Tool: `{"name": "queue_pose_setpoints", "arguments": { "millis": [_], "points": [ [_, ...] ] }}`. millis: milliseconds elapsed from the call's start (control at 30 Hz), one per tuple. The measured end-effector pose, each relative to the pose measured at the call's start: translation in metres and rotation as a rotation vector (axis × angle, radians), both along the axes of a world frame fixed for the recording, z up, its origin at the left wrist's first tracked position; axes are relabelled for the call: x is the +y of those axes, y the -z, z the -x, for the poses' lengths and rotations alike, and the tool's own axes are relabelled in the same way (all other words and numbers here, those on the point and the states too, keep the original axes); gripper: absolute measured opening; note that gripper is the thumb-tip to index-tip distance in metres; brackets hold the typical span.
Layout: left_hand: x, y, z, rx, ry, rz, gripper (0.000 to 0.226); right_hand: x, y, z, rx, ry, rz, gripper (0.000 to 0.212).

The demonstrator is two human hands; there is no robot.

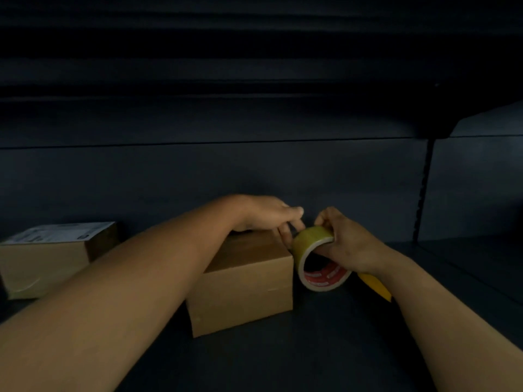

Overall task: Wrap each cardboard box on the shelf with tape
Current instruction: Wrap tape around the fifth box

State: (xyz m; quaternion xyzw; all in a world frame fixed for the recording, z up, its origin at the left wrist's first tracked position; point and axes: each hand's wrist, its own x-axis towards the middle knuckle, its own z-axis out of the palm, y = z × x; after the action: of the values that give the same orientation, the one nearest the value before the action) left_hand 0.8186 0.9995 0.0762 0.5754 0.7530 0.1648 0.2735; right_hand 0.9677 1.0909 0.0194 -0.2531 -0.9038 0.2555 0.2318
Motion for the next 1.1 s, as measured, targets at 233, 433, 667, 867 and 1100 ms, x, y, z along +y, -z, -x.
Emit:
{"name": "queue_pose_setpoints", "arguments": {
  "millis": [233,433,667,867,1100],
  "points": [
    [0.005,0.012,0.006,0.039,-0.047,-0.026,0.038,-0.001,0.000,0.001,-0.018,-0.005,0.015,0.030],
    [0.009,0.020,0.012,-0.027,-0.043,-0.099,0.024,-0.001,-0.006,-0.002,-0.099,-0.004,0.074,0.045],
    [0.007,0.021,0.013,-0.006,-0.047,-0.116,0.028,0.000,-0.028,-0.037,-0.439,0.172,-0.051,0.097],
    [0.008,0.022,0.014,0.021,-0.072,-0.107,0.045,-0.014,-0.010,-0.058,-0.730,0.288,-0.050,0.069],
    [0.006,0.022,0.012,0.015,-0.074,-0.100,0.045,-0.014,0.002,-0.053,-0.584,0.294,-0.004,0.058]
  ]
}}
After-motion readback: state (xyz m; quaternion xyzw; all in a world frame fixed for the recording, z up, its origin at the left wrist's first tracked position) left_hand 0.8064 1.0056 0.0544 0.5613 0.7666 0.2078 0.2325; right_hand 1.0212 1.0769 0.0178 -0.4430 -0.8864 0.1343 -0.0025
